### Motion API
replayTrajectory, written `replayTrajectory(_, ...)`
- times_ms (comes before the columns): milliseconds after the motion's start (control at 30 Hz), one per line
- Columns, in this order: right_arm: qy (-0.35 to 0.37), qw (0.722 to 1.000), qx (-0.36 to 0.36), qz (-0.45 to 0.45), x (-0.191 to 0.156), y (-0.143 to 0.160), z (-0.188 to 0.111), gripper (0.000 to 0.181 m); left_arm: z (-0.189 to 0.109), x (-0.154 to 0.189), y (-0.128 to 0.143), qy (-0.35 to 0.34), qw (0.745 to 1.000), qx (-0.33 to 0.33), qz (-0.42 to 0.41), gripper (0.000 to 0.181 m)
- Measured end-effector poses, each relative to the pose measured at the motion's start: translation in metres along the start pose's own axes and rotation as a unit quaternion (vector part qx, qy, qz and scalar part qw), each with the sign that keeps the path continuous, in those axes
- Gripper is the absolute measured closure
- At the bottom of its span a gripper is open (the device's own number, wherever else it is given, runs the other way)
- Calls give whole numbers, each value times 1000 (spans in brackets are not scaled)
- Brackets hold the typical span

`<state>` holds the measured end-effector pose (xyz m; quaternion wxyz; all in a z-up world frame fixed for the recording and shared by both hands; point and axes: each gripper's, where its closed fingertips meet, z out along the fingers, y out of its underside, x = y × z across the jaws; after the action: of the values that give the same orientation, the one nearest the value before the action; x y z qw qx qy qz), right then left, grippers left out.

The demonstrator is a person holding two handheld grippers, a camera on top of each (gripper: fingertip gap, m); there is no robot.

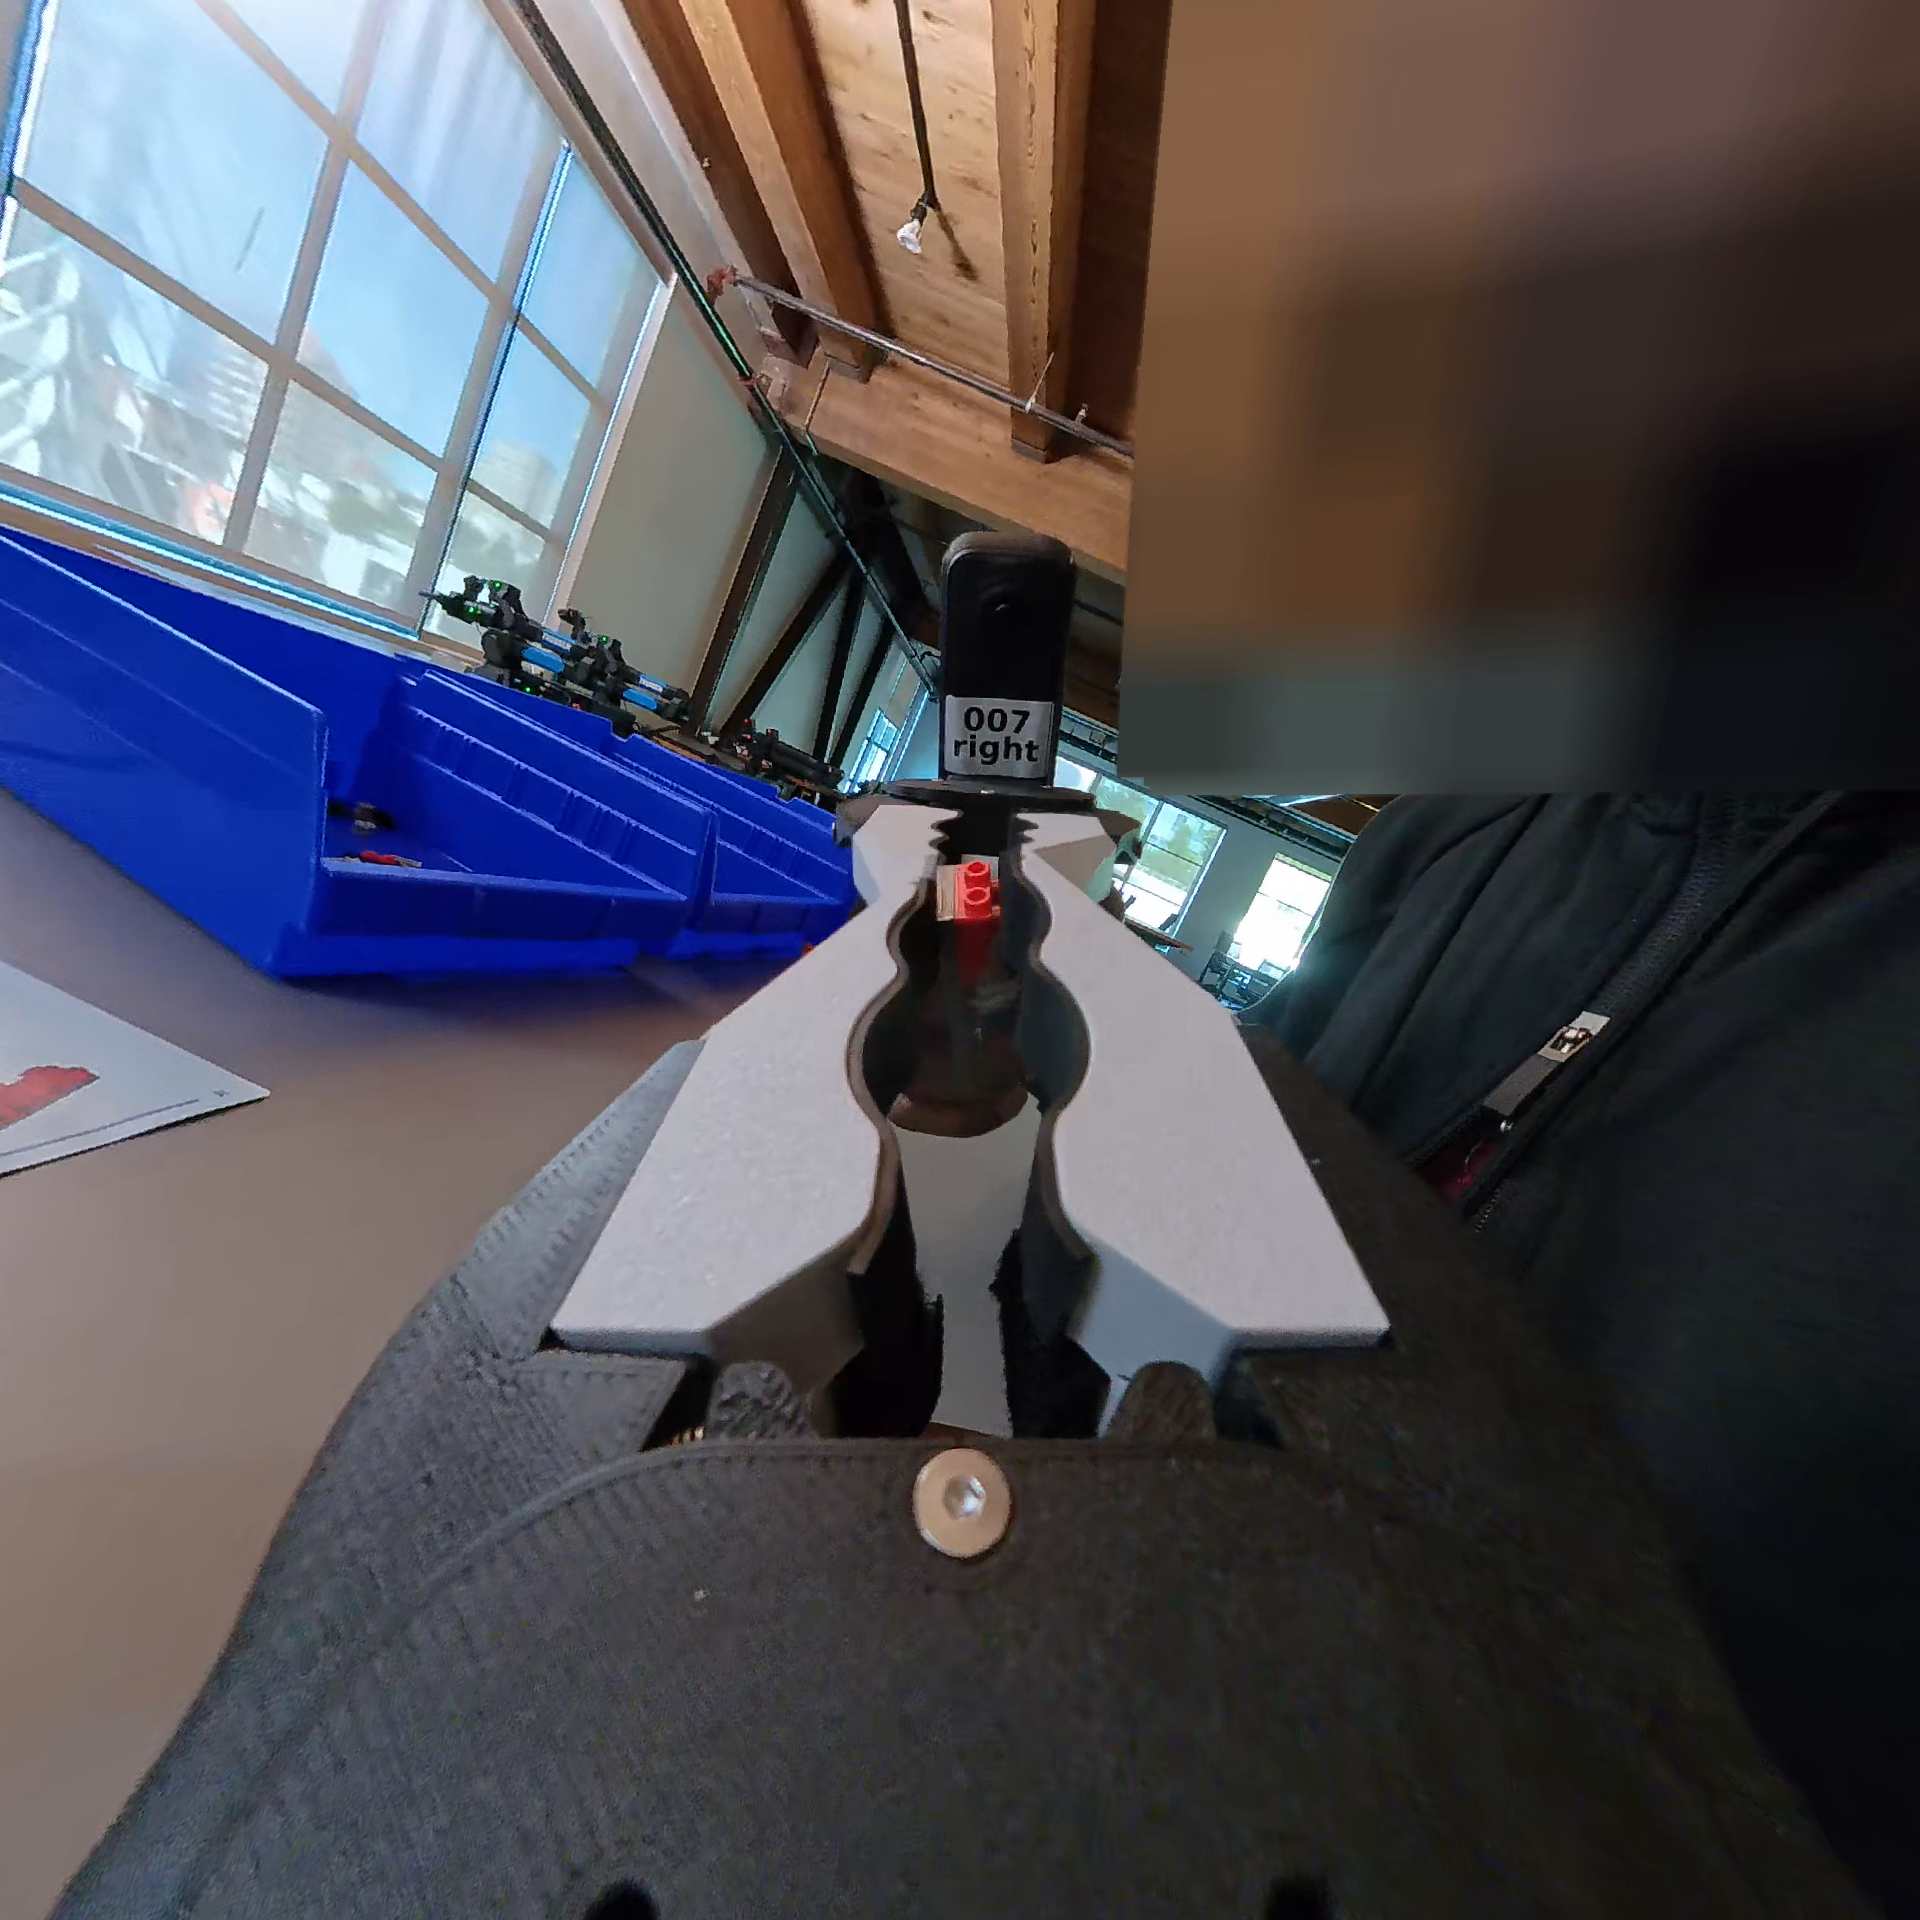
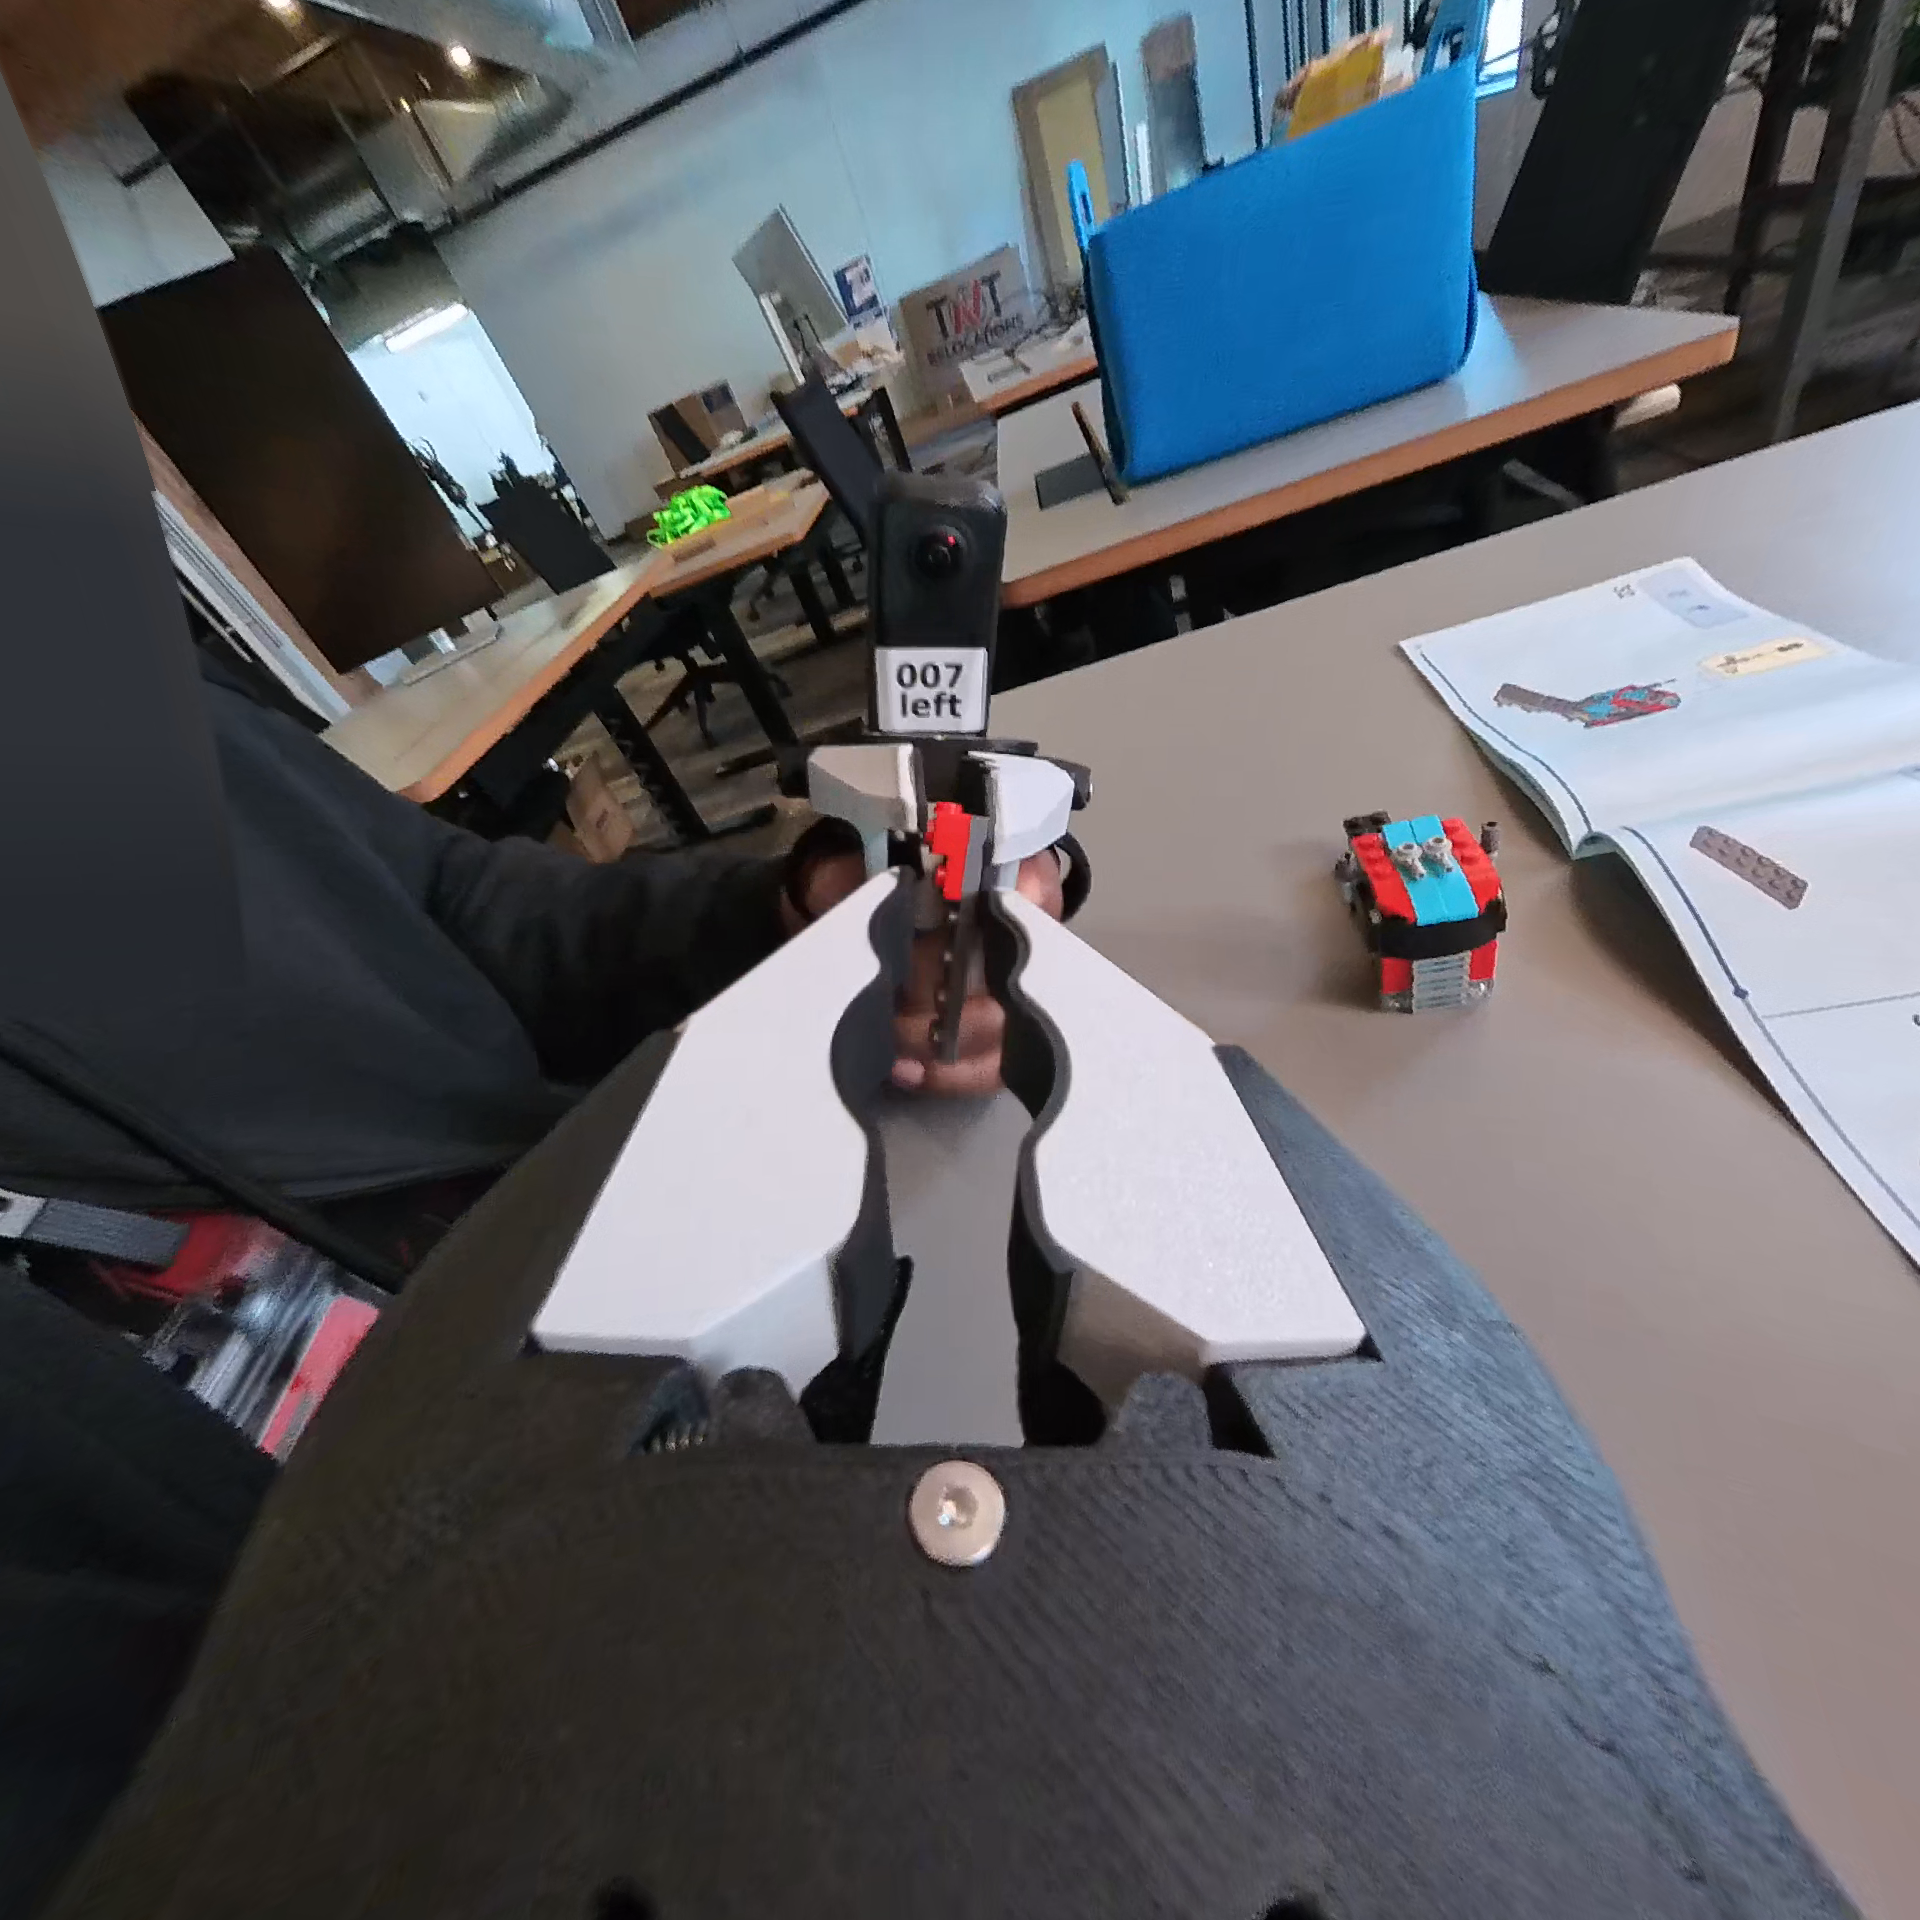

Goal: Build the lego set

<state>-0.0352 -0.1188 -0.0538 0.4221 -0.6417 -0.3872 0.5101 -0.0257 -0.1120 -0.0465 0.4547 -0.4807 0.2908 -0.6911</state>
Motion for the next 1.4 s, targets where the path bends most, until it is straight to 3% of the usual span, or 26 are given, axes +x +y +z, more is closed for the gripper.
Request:
replayTrajectory(367,2,1000,24,-17,-6,-3,2,174,3,10,-1,28,999,16,16,169)
replayTrajectory(800,16,1000,21,-17,0,2,-1,173,5,4,3,14,1000,3,-3,169)
replayTrajectory(967,16,999,21,-18,2,9,-8,160,5,-1,-2,9,999,25,-33,169)
replayTrajectory(1233,9,999,33,2,5,12,-14,159,7,-4,-5,17,997,39,-64,170)
replayTrajectory(1400,19,999,25,25,14,19,-18,175,17,-13,6,-5,996,6,-89,170)
